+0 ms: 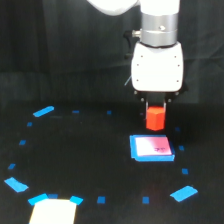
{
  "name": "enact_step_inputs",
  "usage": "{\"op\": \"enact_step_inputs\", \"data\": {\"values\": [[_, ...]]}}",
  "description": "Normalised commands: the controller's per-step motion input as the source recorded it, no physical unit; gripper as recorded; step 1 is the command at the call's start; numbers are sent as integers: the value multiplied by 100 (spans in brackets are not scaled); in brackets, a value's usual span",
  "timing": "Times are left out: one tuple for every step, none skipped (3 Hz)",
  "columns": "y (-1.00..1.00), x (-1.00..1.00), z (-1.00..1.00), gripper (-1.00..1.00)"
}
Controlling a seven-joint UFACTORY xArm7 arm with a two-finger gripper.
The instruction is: Pick up the red object from the table
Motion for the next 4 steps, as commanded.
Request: {"op": "enact_step_inputs", "data": {"values": [[-29,100,90,-100],[-21,100,100,-100],[-19,-35,68,-74],[-4,-29,55,-100]]}}
